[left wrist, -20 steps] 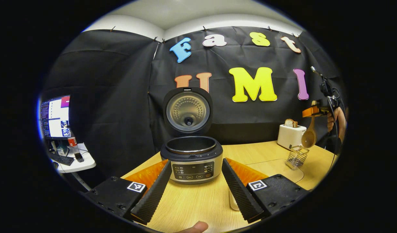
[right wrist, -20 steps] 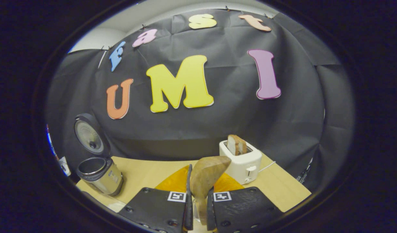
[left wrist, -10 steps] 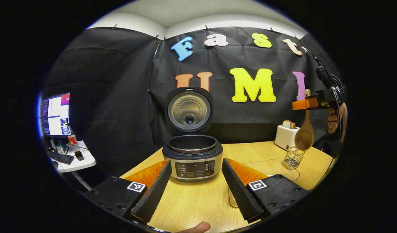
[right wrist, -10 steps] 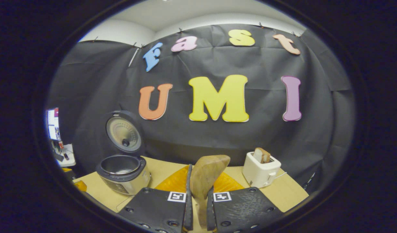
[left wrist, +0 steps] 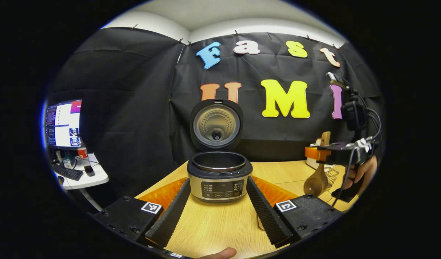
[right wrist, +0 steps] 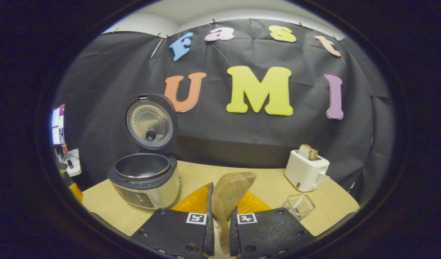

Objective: Close the left gripper, press the button to open the rice cooker; take a wooden spoon from the chopstick holder with the right hand, scoop a spoonful of rice and pour it into the rice cooker, then put the wooden spoon back into the chopstick holder.

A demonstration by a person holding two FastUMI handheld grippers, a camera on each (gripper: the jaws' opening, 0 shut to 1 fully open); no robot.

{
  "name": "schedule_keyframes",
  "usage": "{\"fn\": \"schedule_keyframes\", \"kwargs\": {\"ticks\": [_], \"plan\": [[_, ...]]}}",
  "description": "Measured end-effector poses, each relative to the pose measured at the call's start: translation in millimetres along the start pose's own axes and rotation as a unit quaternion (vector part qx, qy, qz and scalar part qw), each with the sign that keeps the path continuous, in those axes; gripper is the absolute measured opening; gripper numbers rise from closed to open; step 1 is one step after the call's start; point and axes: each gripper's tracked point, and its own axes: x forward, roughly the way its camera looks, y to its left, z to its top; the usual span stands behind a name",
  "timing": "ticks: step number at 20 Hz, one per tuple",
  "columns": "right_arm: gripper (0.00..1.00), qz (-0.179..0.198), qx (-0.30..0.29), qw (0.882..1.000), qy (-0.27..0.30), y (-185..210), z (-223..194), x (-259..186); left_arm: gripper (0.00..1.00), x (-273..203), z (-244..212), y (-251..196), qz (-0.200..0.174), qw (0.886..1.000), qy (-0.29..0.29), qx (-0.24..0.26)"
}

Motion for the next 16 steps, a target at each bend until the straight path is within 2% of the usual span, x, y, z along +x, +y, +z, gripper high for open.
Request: {"fn": "schedule_keyframes", "kwargs": {"ticks": [5, 6, 7, 12, 16], "plan": [[0.16, -0.058, 0.018, 0.998, 0.020, -15, -27, 17, 0.99, -1, 2, -12, -0.011, 1.000, -0.005, 0.024], [0.16, -0.071, 0.017, 0.997, 0.026, -19, -29, 19, 0.95, -1, 1, -13, -0.014, 1.000, -0.004, 0.021], [0.16, -0.076, 0.013, 0.996, 0.035, -20, -33, 22, 0.99, -1, 0, -13, -0.016, 1.000, -0.003, 0.018], [0.16, -0.114, 0.003, 0.991, 0.071, -19, -39, 36, 0.99, -1, 1, -10, -0.018, 1.000, 0.000, 0.012], [0.16, -0.102, 0.013, 0.991, 0.082, 7, -45, 40, 0.99, -1, 0, -3, -0.011, 1.000, 0.001, 0.010]]}}
